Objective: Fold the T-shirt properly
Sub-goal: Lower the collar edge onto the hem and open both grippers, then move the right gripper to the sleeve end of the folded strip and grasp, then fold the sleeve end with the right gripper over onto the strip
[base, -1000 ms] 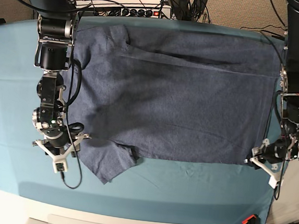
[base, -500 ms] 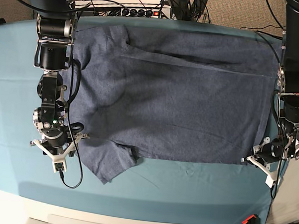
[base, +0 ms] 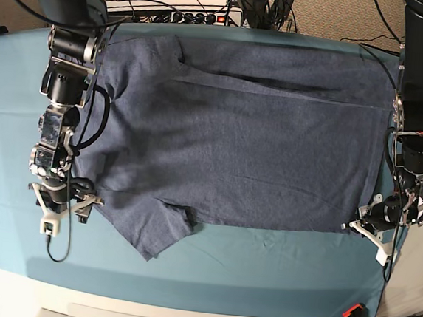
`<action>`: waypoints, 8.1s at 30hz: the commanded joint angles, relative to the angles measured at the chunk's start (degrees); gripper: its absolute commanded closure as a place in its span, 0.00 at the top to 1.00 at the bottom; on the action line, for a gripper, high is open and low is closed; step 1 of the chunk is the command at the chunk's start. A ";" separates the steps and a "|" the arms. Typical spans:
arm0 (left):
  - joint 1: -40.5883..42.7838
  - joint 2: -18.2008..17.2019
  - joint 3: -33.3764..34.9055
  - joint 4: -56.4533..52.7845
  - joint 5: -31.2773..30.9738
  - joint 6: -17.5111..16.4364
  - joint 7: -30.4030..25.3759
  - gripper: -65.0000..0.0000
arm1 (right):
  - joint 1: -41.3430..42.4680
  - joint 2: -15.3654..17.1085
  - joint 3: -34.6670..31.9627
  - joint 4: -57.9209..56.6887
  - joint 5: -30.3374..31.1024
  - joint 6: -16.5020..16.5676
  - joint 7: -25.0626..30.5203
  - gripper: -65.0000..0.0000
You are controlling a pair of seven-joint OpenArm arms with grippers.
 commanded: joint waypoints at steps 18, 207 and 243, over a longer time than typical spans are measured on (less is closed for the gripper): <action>-1.90 -0.92 -0.17 0.72 -0.46 -3.45 -1.25 0.00 | 4.83 0.28 3.02 -8.37 3.96 5.29 0.59 0.60; 29.31 -24.11 -0.17 25.07 -51.33 -20.86 35.65 0.00 | -48.15 11.87 15.45 50.53 28.98 24.02 -25.14 0.00; 31.28 -31.58 -14.53 25.07 -51.33 -20.86 34.99 0.38 | -36.70 5.16 15.45 45.66 36.46 18.82 -28.98 0.46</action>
